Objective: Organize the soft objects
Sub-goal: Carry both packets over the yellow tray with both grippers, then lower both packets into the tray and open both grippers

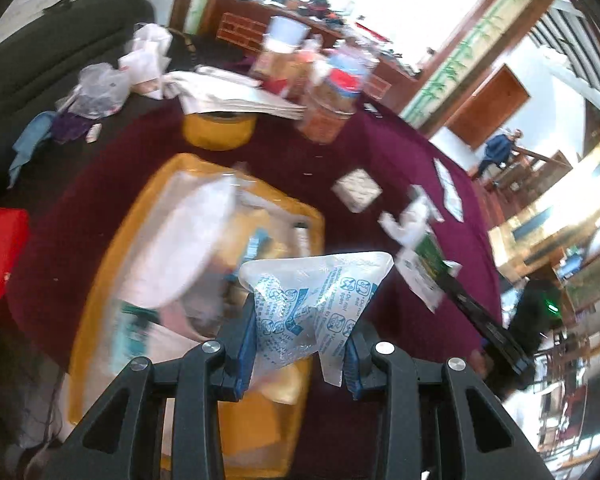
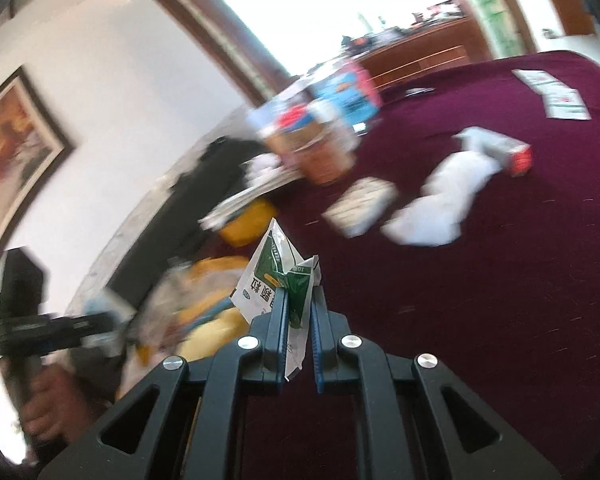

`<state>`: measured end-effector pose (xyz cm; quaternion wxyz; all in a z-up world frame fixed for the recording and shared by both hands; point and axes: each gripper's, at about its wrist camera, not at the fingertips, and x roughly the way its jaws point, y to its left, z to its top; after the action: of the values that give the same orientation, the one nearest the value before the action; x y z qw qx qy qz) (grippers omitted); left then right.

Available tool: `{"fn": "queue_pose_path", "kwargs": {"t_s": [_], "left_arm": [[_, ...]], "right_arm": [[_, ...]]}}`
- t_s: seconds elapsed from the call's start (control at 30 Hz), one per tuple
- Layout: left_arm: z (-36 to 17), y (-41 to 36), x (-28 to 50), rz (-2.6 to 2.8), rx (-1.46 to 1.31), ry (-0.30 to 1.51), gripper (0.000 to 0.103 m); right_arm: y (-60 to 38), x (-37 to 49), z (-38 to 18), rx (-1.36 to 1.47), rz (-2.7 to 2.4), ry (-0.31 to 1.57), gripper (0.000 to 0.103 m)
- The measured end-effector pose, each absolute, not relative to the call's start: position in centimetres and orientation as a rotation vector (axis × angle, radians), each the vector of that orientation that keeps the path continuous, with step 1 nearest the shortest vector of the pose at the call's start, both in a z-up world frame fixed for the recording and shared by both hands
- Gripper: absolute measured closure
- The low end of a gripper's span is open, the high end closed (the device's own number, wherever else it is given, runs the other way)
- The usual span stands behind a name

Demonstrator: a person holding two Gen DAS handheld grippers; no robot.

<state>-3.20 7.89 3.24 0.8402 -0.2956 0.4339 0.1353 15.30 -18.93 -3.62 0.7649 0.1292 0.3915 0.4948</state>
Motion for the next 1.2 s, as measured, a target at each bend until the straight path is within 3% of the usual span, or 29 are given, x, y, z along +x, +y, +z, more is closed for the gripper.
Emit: {"fn": "queue_pose_path", "kwargs": {"t_s": [0.2, 0.37, 0.77, 0.87, 0.9, 1.0, 1.07, 1.2], "left_arm": [[1.1, 9.1, -2.1, 0.290, -0.633, 0.950, 0.065], [-0.4, 9.1, -1.6, 0.340, -0.536, 0.997, 0.065], [-1.7, 9.5, -2.0, 0.398, -0.480, 0.998, 0.061], [-1.6, 9.5, -2.2, 0.402, -0.496, 0.985, 0.055], [-1.5, 9.4, -2.2, 0.402, -0.499, 0.980, 0.047], [-1.4, 9.1, -2.3, 0.410, -0.495, 0.965, 0.040], [-1.3, 8.9, -2.4, 0.417, -0.492, 0.951, 0.034], [-1.0, 8.1, -2.5, 0.437, -0.465, 0.916, 0.030]], "right_arm": [[-11.6, 11.7, -1.5, 0.155, 1.122, 0.873, 0.093], [-6.1, 11.9, -3.5, 0.132, 1.149, 0.924, 0.093], [-4.2, 10.7, -5.4, 0.030, 1.155, 0.894, 0.089], [-4.3, 10.7, -5.3, 0.027, 1.149, 0.885, 0.089], [-4.4, 10.6, -5.2, 0.027, 1.150, 0.882, 0.089], [-5.1, 10.4, -4.5, 0.049, 1.137, 0.835, 0.073], [-6.0, 10.4, -3.9, 0.087, 1.124, 0.789, 0.046], [-6.9, 10.8, -3.5, 0.140, 1.128, 0.773, 0.044]]}}
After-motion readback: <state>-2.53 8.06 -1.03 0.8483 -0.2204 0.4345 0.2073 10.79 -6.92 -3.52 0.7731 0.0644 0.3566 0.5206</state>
